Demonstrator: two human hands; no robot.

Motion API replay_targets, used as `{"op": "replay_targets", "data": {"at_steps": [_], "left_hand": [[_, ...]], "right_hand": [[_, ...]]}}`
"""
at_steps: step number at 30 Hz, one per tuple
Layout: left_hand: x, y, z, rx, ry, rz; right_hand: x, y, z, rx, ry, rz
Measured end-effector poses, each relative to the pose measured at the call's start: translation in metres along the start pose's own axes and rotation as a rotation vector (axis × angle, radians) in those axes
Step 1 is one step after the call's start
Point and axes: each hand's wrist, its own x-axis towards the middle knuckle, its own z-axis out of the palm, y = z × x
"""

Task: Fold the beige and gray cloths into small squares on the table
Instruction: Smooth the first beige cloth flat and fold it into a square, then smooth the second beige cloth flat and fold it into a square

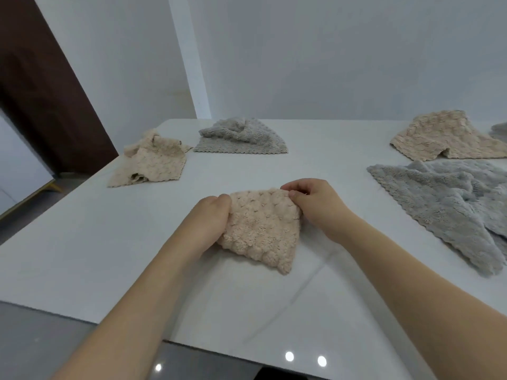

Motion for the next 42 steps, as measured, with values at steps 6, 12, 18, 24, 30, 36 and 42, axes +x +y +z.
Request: {"op": "replay_targets", "data": {"at_steps": [6, 12, 18, 24, 30, 36, 42], "left_hand": [[-0.022, -0.049, -0.046, 0.28, 0.051, 0.051], [-0.056, -0.085, -0.075, 0.595, 0.168, 0.122], [-0.071, -0.102, -0.088, 0.725, 0.232, 0.173], [-0.075, -0.111, -0.093, 0.727, 0.241, 0.198], [-0.075, -0.114, -0.093, 0.782, 0.217, 0.239], [-0.078, -0.112, -0.095, 0.853, 0.194, 0.267], [-0.038, -0.103, -0.122, 0.709, 0.273, 0.25]], "right_hand": [[-0.017, -0.019, 0.054, -0.103, -0.054, -0.034], [-0.033, -0.027, 0.098, -0.228, -0.119, -0.09], [-0.047, -0.031, 0.119, -0.368, -0.125, -0.164], [-0.059, -0.035, 0.123, -0.441, -0.145, -0.22], [-0.068, -0.038, 0.119, -0.618, -0.209, -0.293], [-0.065, -0.035, 0.119, -0.632, -0.244, -0.277], [-0.032, -0.047, 0.114, -0.534, -0.226, -0.187]]}}
